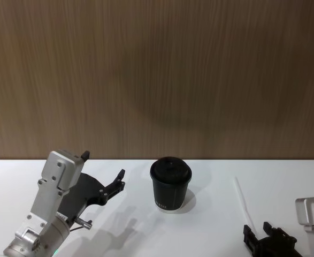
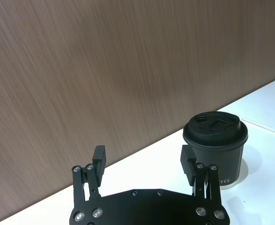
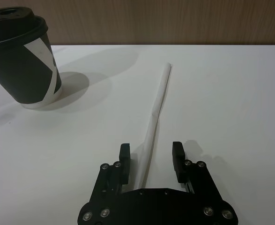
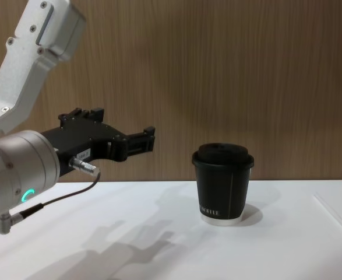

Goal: Pick up the straw with one hand, pass it to the other hand, and insert it into the cup.

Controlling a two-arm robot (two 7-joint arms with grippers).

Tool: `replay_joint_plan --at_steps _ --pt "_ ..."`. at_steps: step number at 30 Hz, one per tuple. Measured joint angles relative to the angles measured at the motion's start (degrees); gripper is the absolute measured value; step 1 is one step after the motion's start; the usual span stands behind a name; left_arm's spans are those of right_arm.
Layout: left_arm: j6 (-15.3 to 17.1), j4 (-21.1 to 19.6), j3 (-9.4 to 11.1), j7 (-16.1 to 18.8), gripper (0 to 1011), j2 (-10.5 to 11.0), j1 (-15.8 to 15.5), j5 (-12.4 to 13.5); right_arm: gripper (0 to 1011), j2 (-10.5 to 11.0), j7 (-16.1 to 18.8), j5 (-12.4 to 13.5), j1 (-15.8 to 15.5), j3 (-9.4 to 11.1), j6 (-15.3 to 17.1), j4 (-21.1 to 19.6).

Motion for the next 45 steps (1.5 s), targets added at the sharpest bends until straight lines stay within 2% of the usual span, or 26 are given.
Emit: replay_joint_plan --at_steps 45 --pt "0.00 0.00 0.00 0.00 1000 0.00 0.00 0.00 257 -0.09 0.07 0.03 -0.01 -0.01 0.17 0.17"
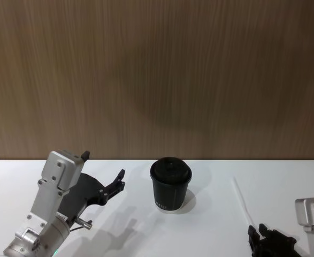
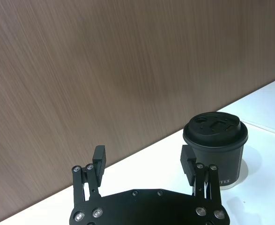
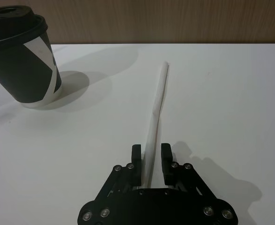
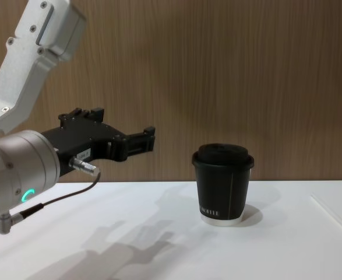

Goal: Pick up the straw with one hand, pass it to the other hand, and insert it into the cup.

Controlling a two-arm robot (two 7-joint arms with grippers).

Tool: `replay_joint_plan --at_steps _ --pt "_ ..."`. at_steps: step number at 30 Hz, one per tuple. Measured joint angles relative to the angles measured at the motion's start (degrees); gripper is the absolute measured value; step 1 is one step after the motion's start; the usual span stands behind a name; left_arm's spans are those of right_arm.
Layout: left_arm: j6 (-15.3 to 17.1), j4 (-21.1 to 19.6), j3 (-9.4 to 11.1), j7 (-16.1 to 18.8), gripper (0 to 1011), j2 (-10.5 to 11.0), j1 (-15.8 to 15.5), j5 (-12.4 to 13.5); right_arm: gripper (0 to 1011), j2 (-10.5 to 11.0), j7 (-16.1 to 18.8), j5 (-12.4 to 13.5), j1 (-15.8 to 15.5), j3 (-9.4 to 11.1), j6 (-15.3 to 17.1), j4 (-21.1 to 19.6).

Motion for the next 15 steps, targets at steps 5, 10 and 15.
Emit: replay_joint_plan --at_steps 5,10,15 --pt "0.00 0.00 0.00 0.00 1000 0.00 0.00 0.00 226 0.00 0.00 0.00 0.00 0.00 0.00 0.00" --pt "0.00 0.00 0.00 0.00 1000 0.00 0.00 0.00 197 0.00 0.00 0.01 0.00 0.00 0.01 0.00" --pt "0.00 0.00 0.00 0.00 1000 0.00 0.00 0.00 163 0.00 0.00 0.00 0.00 0.00 0.01 0.00"
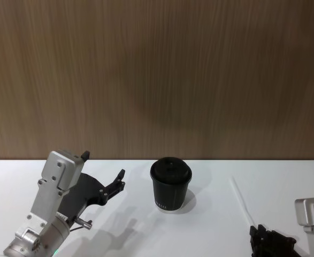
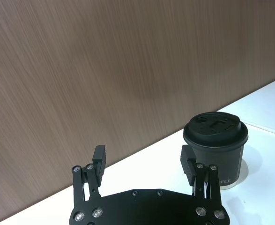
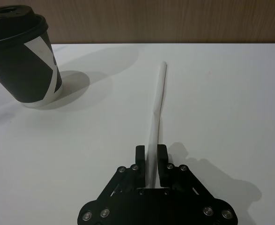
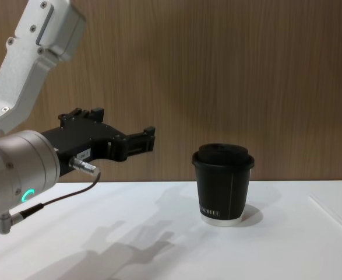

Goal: Pick up the straw with one hand, pass it to the other hand, and insert it into the cup.

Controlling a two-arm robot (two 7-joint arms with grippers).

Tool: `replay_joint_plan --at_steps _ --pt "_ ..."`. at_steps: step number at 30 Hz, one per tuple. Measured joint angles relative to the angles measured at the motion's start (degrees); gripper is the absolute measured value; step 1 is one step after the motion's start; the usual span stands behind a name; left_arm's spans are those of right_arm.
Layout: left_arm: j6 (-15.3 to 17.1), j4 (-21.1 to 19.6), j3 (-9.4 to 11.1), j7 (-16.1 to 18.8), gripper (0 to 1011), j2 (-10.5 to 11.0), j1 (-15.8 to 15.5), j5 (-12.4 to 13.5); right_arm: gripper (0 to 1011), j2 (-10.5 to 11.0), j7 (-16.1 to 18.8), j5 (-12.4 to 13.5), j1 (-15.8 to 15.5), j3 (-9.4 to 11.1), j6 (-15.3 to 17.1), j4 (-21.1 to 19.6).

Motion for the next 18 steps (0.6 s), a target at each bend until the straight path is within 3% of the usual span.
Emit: replay_joint_plan --at_steps 18 --pt "0.00 0.00 0.00 0.00 1000 0.00 0.00 0.00 62 -0.07 0.02 0.00 0.00 0.11 0.01 0.06"
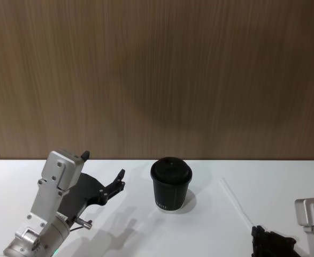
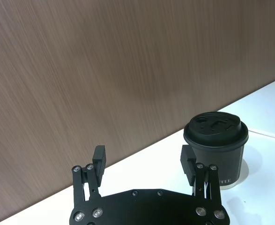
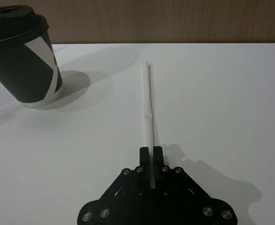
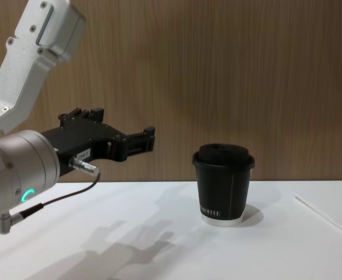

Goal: Pick up the straw with one hand, pass it to the other hand, and insert it into the cup.

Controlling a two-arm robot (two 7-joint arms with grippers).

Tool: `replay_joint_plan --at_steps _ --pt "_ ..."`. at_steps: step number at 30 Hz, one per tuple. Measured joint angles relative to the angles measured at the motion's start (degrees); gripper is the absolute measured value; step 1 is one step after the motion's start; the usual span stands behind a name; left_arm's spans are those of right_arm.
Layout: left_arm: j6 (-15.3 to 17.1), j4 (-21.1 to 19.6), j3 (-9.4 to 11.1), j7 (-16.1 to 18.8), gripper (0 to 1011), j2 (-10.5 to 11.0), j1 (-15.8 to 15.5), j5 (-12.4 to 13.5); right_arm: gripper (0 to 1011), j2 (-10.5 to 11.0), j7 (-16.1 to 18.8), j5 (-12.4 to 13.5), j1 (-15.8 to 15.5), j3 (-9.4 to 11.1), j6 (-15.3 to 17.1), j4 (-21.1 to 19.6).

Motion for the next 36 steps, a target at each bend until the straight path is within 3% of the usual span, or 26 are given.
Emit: replay_joint_plan --at_steps 10,22,26,36 --pt "0.00 0.00 0.00 0.00 1000 0.00 0.00 0.00 17 -0.38 0.60 -0.09 0.15 0.77 -3.18 0.92" --pt "0.00 0.00 0.00 0.00 1000 0.00 0.00 0.00 17 -0.27 3.46 1.11 0.90 3.73 -10.75 2.61" --pt "0.00 0.00 0.00 0.00 999 -0.01 0.00 0.00 17 0.39 6.00 2.52 1.49 4.83 -13.97 2.98" --pt "0.00 0.00 0.00 0.00 1000 0.00 0.00 0.00 17 3.06 13.21 6.25 2.83 6.22 -18.16 3.45"
